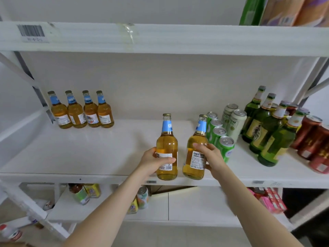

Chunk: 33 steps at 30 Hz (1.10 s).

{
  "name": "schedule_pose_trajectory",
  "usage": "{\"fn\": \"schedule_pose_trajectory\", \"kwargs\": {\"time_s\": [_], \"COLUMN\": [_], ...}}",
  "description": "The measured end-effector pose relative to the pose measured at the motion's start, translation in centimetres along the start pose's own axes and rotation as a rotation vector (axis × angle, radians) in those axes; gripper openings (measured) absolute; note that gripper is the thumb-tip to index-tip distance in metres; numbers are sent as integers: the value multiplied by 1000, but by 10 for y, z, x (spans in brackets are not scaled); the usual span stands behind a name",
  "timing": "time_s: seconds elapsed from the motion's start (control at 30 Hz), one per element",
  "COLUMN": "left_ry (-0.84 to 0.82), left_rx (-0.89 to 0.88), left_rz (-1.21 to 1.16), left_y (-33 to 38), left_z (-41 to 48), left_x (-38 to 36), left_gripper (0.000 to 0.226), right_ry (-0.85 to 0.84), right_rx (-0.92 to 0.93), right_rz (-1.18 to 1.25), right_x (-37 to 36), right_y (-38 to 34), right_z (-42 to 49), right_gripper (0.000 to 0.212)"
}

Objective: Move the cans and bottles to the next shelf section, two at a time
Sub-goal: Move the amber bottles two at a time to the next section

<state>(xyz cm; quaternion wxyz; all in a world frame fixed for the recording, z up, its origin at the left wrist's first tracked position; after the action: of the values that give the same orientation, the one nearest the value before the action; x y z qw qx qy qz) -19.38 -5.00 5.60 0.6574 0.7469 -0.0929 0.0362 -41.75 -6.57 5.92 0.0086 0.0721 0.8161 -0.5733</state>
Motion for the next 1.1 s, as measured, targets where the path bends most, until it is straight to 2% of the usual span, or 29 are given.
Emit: {"fn": "schedule_pose_trajectory", "kwargs": {"time_s": [0.13, 0.27, 0.4, 0.7, 0.87, 1.03, 1.1], "left_ry": [16, 62, 93, 63, 62, 80, 91], "left_rx": [-24, -27, -38, -50, -50, -39, -49], "left_rz": [2, -19, -28, 18, 18, 7, 8], "left_y": [19, 25, 28, 22, 11, -4, -9], "left_z": [19, 41, 63, 150, 203, 240, 252], "left_x": [-26, -35, -32, -19, -20, -21, -21], "left_gripper": [44, 48, 52, 59, 59, 78, 73], "right_ry": [-30, -76, -83, 24, 110, 167, 181], "right_rx": [4, 8, 22, 116, 182, 219, 236], "right_rz": [2, 18, 47, 110, 145, 167, 166], "right_x": [22, 31, 30, 11, 5, 2, 2], "right_y": [-19, -33, -41, -50, -47, -37, -35], "right_z": [22, 42, 61, 133, 172, 205, 215], "right_gripper": [54, 71, 55, 46, 52, 55, 55]}}
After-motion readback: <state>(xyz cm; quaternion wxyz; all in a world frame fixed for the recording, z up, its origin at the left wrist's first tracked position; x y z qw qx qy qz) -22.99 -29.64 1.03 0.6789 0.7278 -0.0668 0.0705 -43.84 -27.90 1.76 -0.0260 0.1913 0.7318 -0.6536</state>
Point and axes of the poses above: each hand's wrist, its own z-axis towards the middle knuckle, its own x-axis out of the back of the hand, y = z × x, the point moved 4 cm from there along z, towards the middle knuckle, and after that the axes turned 6 degrees about -x, right-handed, at the moved point
